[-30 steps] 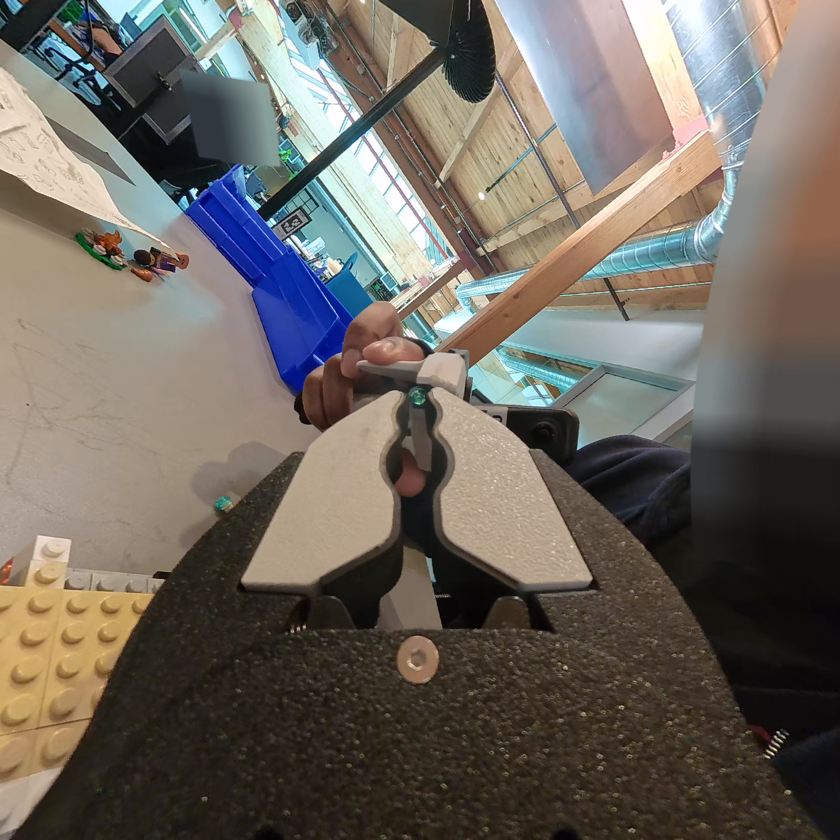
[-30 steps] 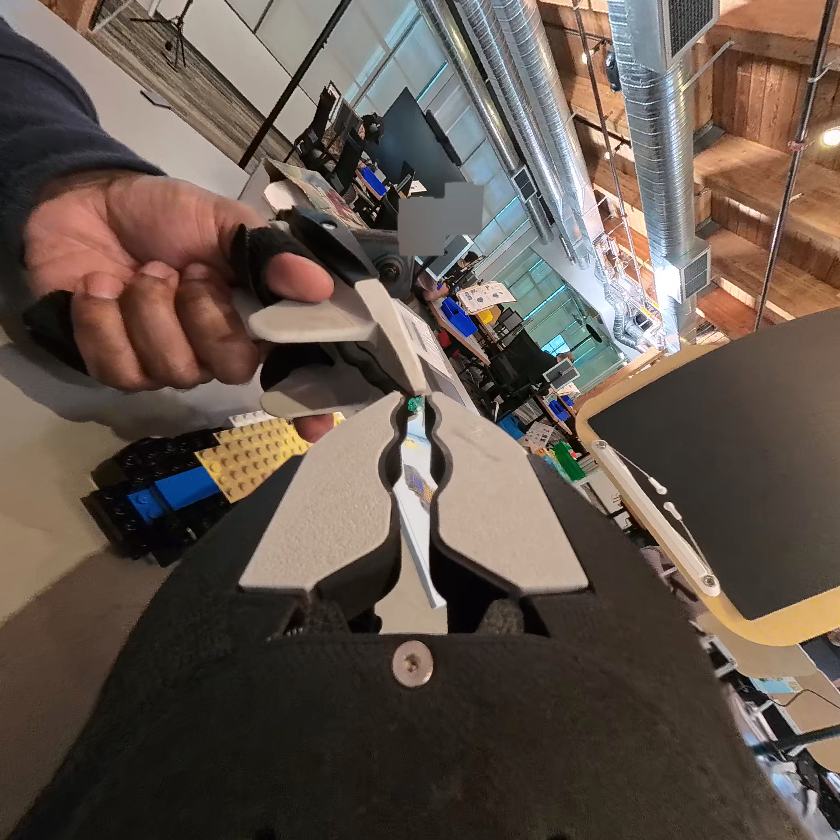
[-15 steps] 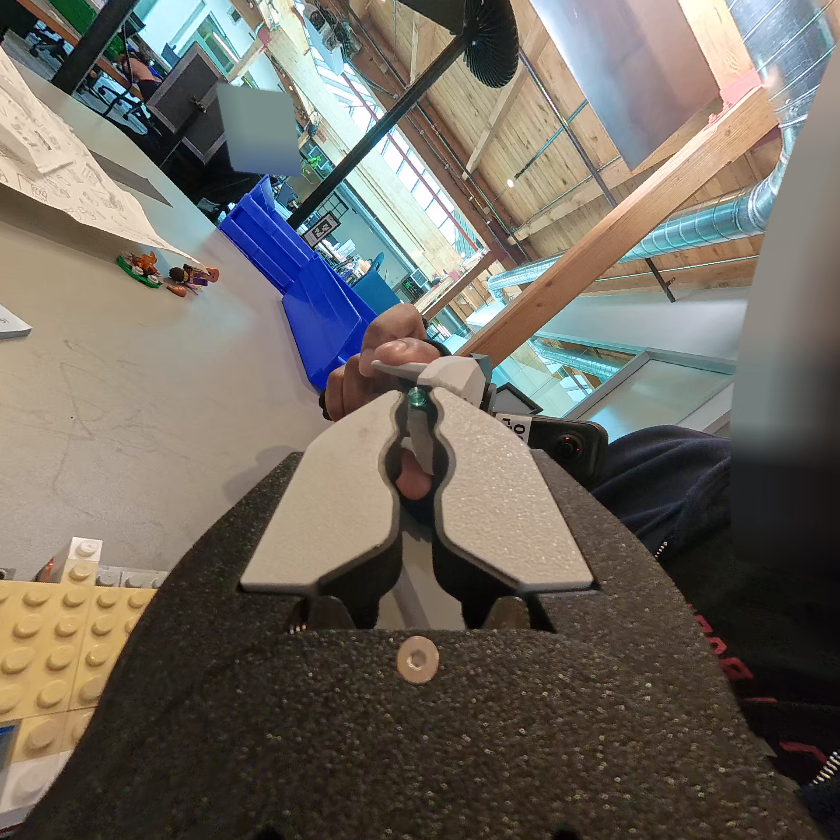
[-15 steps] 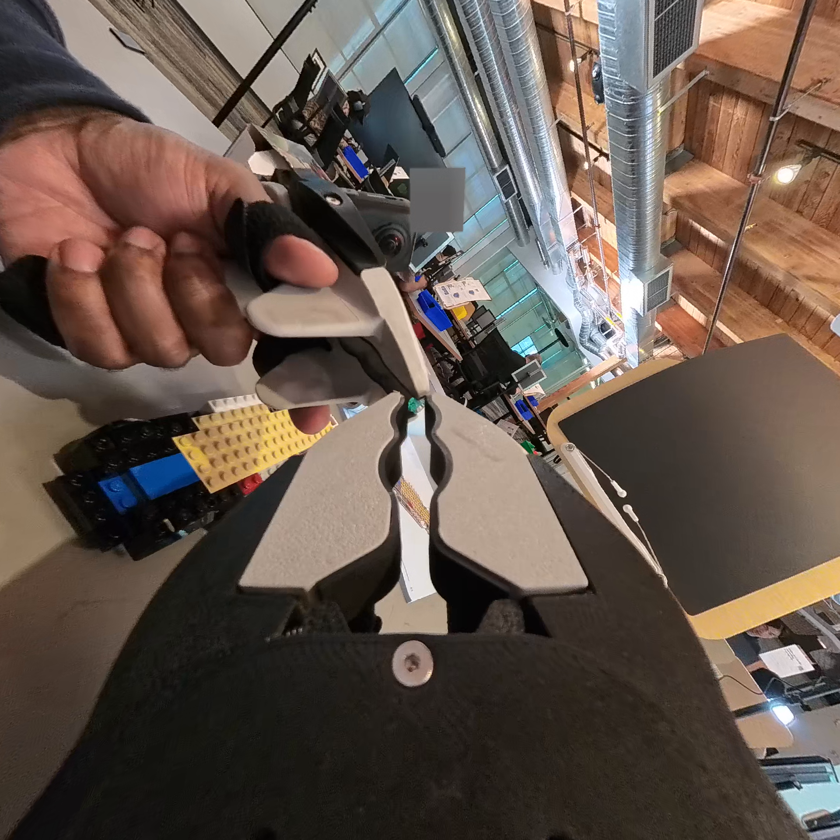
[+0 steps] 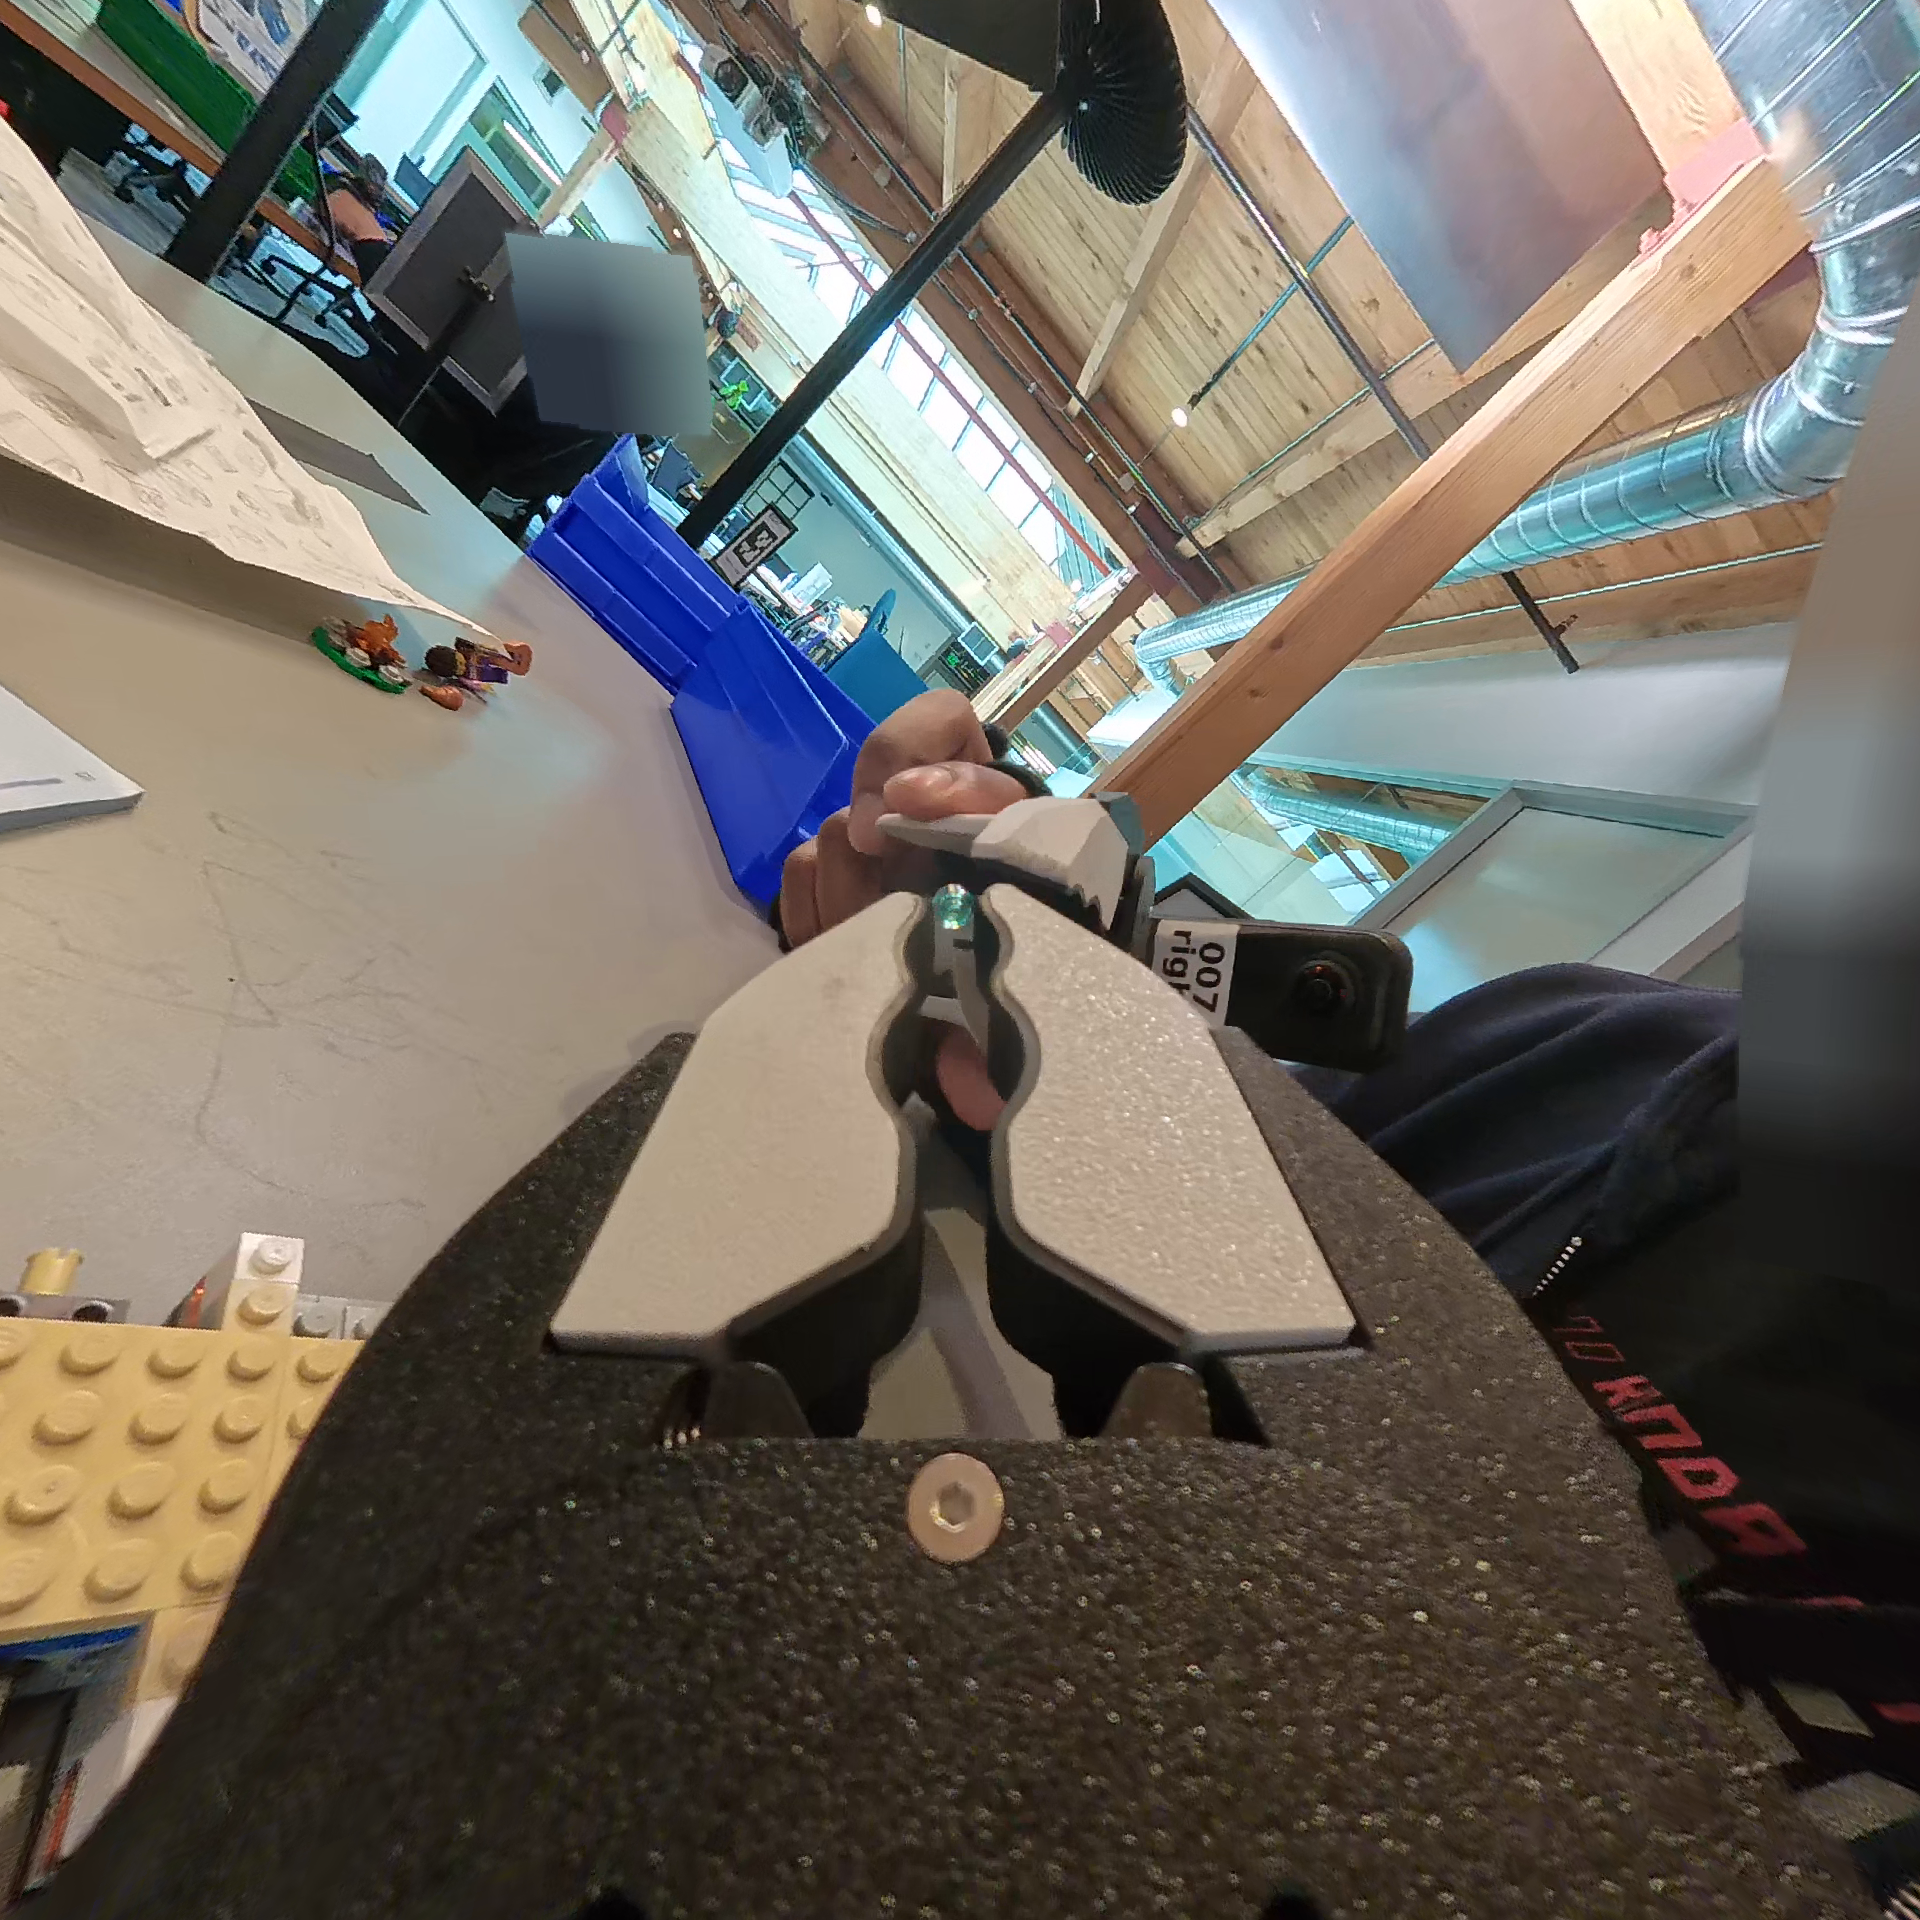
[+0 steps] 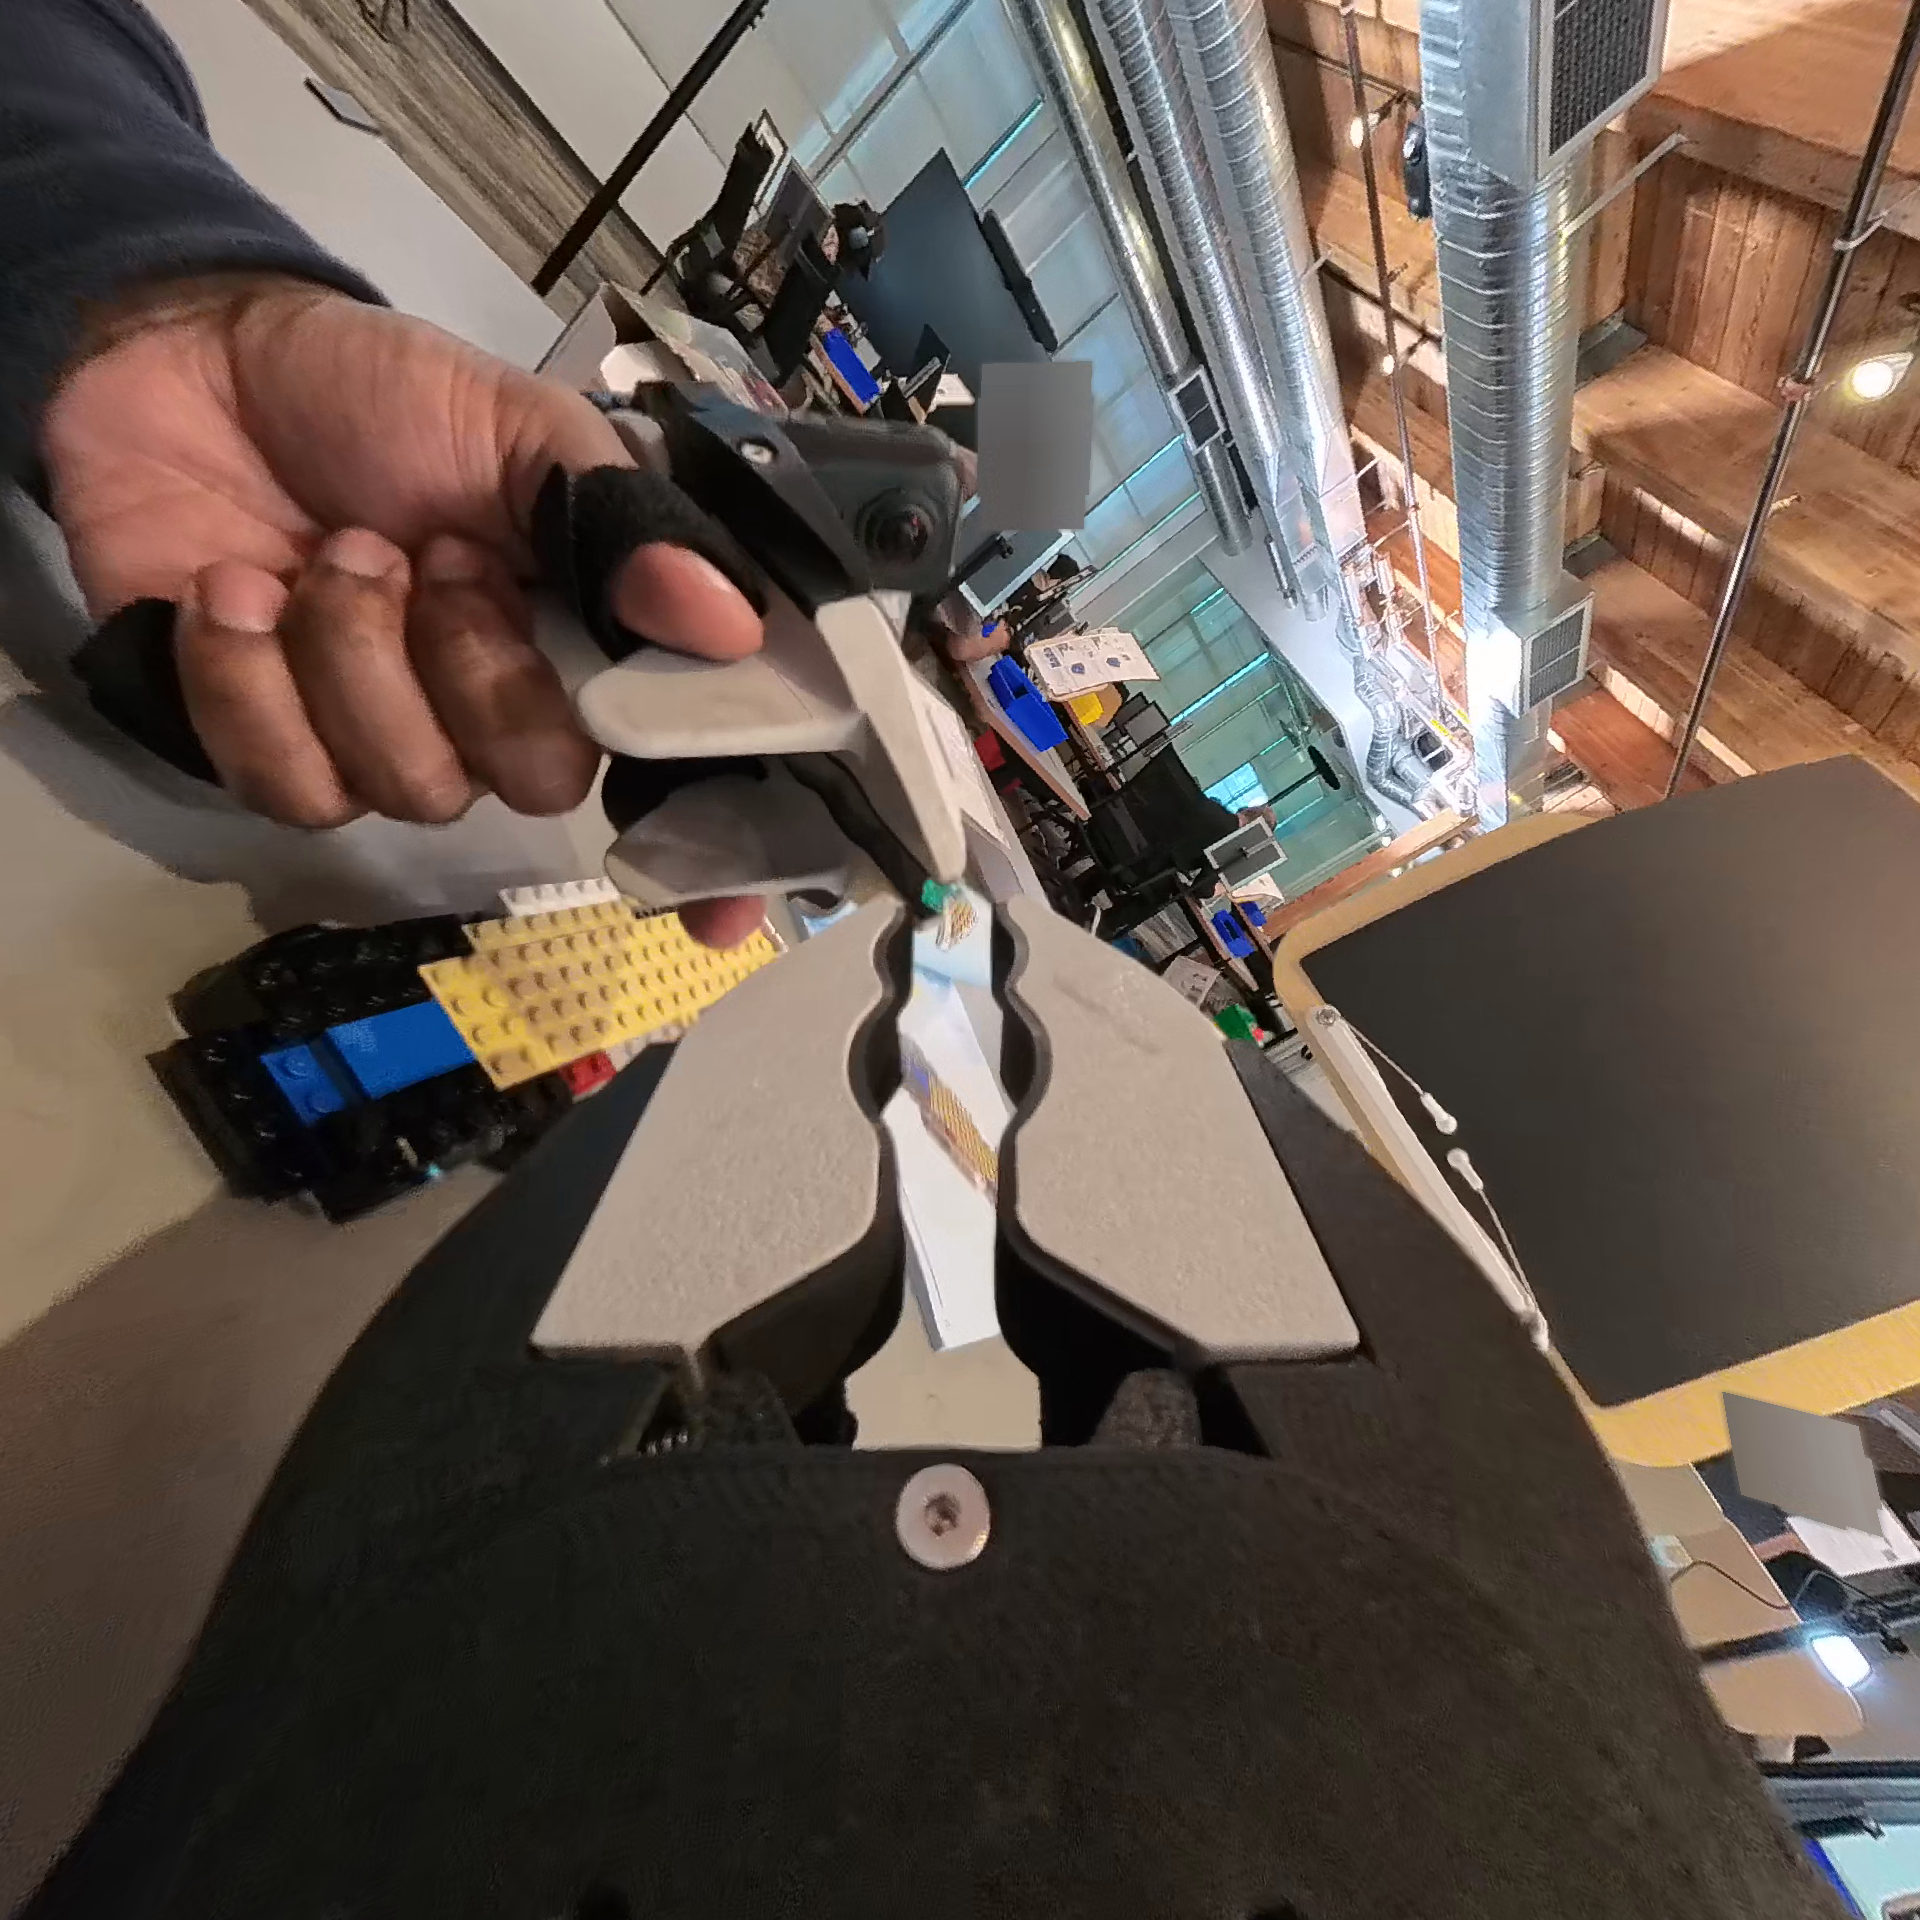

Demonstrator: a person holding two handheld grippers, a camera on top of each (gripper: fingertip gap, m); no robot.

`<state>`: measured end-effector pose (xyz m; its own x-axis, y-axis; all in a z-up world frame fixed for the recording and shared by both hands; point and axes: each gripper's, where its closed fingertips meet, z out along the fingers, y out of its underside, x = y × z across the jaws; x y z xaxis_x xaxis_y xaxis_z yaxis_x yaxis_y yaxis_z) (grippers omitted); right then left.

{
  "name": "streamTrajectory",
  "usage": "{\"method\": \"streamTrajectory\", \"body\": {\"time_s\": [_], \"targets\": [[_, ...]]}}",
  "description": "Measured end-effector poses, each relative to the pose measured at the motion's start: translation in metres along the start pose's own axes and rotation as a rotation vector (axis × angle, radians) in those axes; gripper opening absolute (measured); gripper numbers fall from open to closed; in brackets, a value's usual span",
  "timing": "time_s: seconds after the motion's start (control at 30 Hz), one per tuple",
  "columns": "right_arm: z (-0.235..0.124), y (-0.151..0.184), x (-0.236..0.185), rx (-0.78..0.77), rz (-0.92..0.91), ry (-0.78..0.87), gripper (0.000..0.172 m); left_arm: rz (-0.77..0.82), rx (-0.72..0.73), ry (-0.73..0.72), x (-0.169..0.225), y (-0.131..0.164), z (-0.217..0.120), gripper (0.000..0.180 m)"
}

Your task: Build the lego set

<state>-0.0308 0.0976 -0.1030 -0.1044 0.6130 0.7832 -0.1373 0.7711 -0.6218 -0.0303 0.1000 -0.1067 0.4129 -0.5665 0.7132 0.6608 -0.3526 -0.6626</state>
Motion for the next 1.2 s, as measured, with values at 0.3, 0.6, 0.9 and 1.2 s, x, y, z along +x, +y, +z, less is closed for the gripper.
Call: {"method": "streamTrajectory", "body": {"time_s": [0.3, 0.6, 0.9, 1.2], "targets": [[-0.097, 0.061, -0.003, -0.379, 0.278, -0.097, 0.011, 0.069, -0.029, -0.012, 0.007, 0.001, 0.001, 0.007], [-0.15, 0.074, -0.073, -0.643, 0.6, -0.323, 0.013, 0.129, -0.099, -0.026, 0.009, 0.018, 0.009, 0.007], [-0.145, 0.086, -0.089, -0.773, 0.758, -0.262, 0.02, 0.219, -0.141, -0.056, 0.008, 0.024, 0.01, 0.007], [-0.141, 0.087, -0.091, -0.808, 0.772, -0.247, 0.005, 0.222, -0.145, -0.055, 0.008, 0.025, 0.01, 0.007]]}}
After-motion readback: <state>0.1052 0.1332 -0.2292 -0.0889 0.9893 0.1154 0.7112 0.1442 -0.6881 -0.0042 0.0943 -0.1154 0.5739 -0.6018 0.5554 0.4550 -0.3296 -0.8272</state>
